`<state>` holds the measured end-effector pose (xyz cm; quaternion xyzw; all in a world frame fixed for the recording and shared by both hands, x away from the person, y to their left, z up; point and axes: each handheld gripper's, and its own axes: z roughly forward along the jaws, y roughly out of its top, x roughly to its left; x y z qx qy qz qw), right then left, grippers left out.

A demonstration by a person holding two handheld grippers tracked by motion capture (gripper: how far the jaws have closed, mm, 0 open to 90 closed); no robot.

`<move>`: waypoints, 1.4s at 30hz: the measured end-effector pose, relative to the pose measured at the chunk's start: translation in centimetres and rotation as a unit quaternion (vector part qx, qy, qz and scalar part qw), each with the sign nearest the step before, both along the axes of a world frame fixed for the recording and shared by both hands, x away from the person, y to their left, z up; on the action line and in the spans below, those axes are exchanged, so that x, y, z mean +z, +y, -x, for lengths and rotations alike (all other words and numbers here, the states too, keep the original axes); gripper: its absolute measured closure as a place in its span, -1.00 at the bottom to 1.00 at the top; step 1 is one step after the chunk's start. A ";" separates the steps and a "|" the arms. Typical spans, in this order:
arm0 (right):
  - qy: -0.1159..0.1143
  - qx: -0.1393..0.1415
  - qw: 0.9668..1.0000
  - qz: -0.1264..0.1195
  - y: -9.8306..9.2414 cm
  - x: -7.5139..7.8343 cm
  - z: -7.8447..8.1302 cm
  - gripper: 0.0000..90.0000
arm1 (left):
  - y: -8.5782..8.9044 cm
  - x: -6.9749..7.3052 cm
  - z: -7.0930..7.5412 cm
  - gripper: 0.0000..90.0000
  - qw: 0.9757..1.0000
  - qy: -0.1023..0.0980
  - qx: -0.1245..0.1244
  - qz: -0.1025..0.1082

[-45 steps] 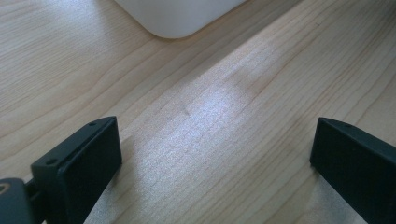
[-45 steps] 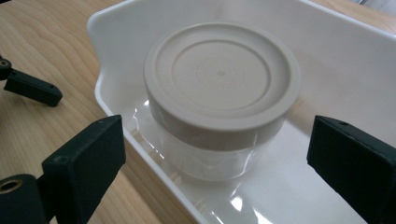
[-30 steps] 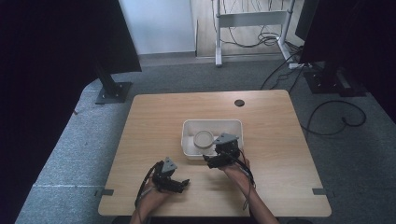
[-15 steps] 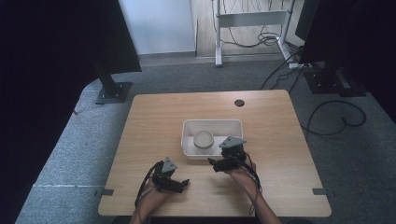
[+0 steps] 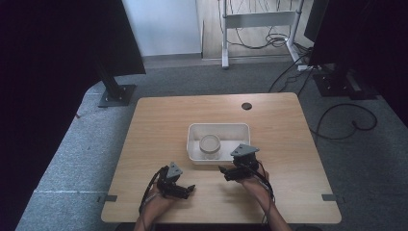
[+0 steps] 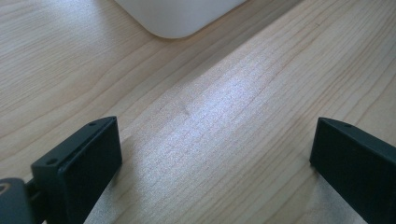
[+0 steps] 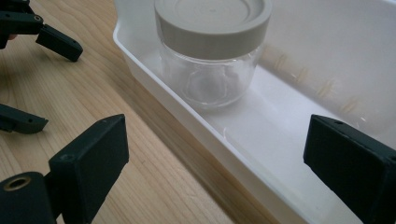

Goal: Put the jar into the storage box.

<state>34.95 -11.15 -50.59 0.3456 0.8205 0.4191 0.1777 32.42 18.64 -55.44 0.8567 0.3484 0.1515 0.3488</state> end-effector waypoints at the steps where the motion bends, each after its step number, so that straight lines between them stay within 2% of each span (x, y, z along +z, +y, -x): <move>1: 0.000 0.000 1.000 -0.002 -0.1 0.0 0.1 -0.86 | 0.0 0.0 0.0 -0.96 1.000 0.000 0.000 0.000; 42: -0.005 -0.018 1.000 -0.003 -3.8 -0.4 2.5 -0.86 | 0.0 0.0 0.0 -0.96 1.000 0.000 0.000 0.000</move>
